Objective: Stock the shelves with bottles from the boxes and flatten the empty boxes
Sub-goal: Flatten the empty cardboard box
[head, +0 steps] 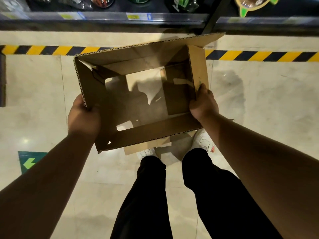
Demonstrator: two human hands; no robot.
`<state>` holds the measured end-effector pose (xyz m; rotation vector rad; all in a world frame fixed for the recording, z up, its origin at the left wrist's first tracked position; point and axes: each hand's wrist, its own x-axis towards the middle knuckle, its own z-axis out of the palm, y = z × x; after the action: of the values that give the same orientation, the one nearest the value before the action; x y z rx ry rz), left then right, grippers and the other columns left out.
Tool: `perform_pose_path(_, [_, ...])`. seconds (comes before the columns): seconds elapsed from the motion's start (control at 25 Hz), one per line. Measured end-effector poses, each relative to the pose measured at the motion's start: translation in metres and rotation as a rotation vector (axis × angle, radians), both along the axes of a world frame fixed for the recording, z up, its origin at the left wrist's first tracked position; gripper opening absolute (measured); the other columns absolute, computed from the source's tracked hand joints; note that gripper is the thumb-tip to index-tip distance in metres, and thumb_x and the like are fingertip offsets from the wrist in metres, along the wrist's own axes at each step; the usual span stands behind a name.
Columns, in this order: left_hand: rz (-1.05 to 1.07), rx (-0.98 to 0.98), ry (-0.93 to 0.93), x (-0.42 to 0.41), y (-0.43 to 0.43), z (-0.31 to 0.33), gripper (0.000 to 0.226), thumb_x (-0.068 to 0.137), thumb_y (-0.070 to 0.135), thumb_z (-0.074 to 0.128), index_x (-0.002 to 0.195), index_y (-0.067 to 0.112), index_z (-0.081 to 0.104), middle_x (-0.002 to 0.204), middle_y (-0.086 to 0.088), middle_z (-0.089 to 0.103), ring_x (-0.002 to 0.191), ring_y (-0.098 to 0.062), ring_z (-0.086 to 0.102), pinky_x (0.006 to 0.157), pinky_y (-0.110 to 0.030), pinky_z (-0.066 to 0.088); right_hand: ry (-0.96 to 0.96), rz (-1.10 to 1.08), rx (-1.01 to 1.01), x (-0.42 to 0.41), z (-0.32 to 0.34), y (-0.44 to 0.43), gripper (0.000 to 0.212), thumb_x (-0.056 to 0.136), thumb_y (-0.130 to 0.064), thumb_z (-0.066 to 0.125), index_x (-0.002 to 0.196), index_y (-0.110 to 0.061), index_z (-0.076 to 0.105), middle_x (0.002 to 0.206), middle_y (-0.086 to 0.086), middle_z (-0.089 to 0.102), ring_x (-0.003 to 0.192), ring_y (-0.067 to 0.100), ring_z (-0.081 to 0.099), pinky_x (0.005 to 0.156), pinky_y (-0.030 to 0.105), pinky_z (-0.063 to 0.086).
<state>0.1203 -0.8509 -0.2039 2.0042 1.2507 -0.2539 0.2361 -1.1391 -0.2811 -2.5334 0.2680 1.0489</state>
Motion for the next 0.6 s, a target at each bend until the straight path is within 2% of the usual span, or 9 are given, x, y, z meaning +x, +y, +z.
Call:
perform_pose_path(0.12, [0.066,-0.018,0.036,0.010,-0.008,0.008,0.035,0.095,0.027,0.049,0.128,0.028,0.061,0.118,-0.002,0.069,0.110,-0.030,0.062,0.100,-0.043,0.049,-0.024,-0.099,0.069,0.009,0.022,-0.019,0.045,0.101,-0.019,0.041,0.145,-0.023,0.040,0.125,0.007,0.058,0.106,0.032,0.057,0.090,0.040,0.048])
perform_pose_path(0.24, [0.113,-0.024,0.012,0.018,-0.008,0.013,0.032,0.100,0.026,0.048,0.128,0.021,0.062,0.120,-0.006,0.069,0.113,-0.032,0.062,0.102,-0.041,0.047,0.019,-0.201,0.139,0.017,0.048,-0.040,0.039,0.103,-0.015,0.036,0.137,-0.027,0.052,0.110,0.000,0.059,0.092,0.025,0.051,0.082,0.033,0.044])
perform_pose_path(0.32, [0.132,-0.038,-0.044,0.024,-0.006,0.022,0.031,0.101,0.025,0.047,0.128,0.016,0.062,0.121,-0.011,0.068,0.115,-0.035,0.061,0.104,-0.043,0.046,0.009,-0.207,0.160,0.016,0.067,-0.052,0.038,0.104,-0.017,0.036,0.136,-0.027,0.054,0.113,0.003,0.062,0.097,0.029,0.055,0.085,0.035,0.045])
perform_pose_path(0.44, [0.184,-0.084,-0.089,0.036,-0.007,0.043,0.031,0.101,0.024,0.048,0.126,0.010,0.061,0.121,-0.016,0.067,0.116,-0.036,0.061,0.106,-0.047,0.045,-0.010,-0.187,0.177,0.016,0.092,-0.068,0.037,0.106,-0.021,0.037,0.139,-0.024,0.053,0.128,0.008,0.062,0.116,0.033,0.056,0.089,0.031,0.040])
perform_pose_path(0.6, [0.338,-0.122,-0.090,0.062,-0.015,0.069,0.034,0.098,0.030,0.050,0.127,0.015,0.061,0.126,-0.012,0.066,0.118,-0.034,0.061,0.106,-0.048,0.046,-0.039,-0.143,0.196,0.017,0.116,-0.094,0.041,0.104,-0.015,0.043,0.145,-0.017,0.048,0.139,0.012,0.056,0.127,0.037,0.051,0.106,0.036,0.038])
